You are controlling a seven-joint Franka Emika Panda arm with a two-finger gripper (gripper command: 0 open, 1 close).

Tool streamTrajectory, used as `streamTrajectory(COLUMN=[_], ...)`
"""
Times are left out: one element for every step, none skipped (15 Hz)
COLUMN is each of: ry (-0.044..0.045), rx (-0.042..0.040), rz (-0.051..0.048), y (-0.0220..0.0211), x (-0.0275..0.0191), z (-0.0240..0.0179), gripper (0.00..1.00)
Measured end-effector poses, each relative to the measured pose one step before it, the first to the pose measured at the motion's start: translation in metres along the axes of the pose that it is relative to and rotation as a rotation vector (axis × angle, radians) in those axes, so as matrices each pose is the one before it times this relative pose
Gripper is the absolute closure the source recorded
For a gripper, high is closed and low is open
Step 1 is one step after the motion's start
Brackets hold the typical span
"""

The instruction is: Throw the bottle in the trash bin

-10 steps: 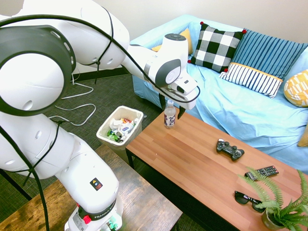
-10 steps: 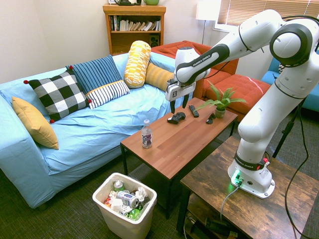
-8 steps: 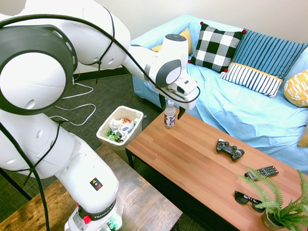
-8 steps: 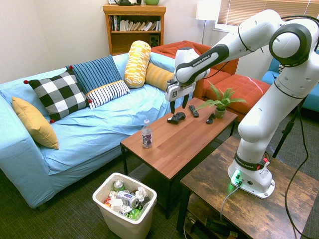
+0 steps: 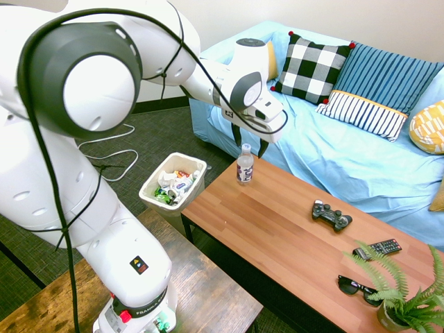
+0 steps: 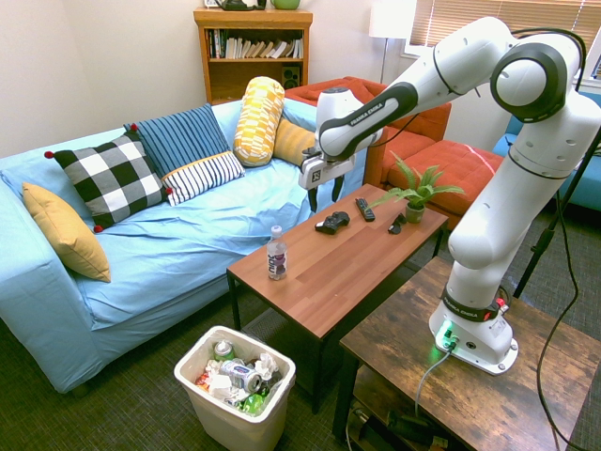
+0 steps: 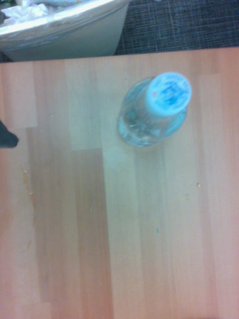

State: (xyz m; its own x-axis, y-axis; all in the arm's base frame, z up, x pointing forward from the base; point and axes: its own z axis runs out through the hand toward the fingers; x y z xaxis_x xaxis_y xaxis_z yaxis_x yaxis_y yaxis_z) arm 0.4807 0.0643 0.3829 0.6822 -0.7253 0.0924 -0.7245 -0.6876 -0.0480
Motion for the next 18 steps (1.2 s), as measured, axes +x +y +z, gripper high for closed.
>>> streamTrajectory(ry=[0.00712,0.0063,0.00247,-0.00286,-0.00339,-0.00364,-0.00467,-0.00707,-0.00615,-0.00446,-0.00278,-0.00471,-0.00457,-0.00364,-0.00144,-0.00077,-0.00135,-0.00007], rx=[0.0001,-0.00001,0.00071,-0.00191,-0.00394,-0.00743,-0.00882,-0.00854,-0.00869,-0.00962,-0.01004,-0.01198,-0.00967,-0.009,-0.0066,-0.00568,-0.00511,-0.00328], rz=[-0.00409,-0.00248,-0.00153,-0.00086,0.00056,0.00231,0.00235,0.00247,0.00145,0.00291,0.00494,0.00414,0.00221,0.00301,0.00255,0.00294,0.00262,0.00246], y=[-0.01624,-0.01643,-0.01708,-0.01386,-0.01266,-0.01105,-0.00923,-0.00724,-0.00554,-0.00513,-0.00414,-0.00296,-0.00305,-0.00257,-0.00254,-0.0023,-0.00112,-0.00039], x=[-0.00187,-0.00174,-0.00163,-0.00068,-0.00049,-0.00013,0.00014,0.00088,0.00148,0.00112,0.0012,0.0003,0.0001,-0.00025,0.00014,0.00095,0.00115,0.00141], z=[0.00095,0.00153,0.00296,0.00574,0.00732,0.00907,0.00987,0.01,0.00951,0.00925,0.00885,0.00992,0.00898,0.00778,0.00576,0.00523,0.00553,0.0048], gripper=[0.0,0.0,0.0,0.0,0.0,0.0,0.0,0.0,0.0,0.0,0.0,0.0,0.0,0.0,0.0,0.0,0.0,0.0])
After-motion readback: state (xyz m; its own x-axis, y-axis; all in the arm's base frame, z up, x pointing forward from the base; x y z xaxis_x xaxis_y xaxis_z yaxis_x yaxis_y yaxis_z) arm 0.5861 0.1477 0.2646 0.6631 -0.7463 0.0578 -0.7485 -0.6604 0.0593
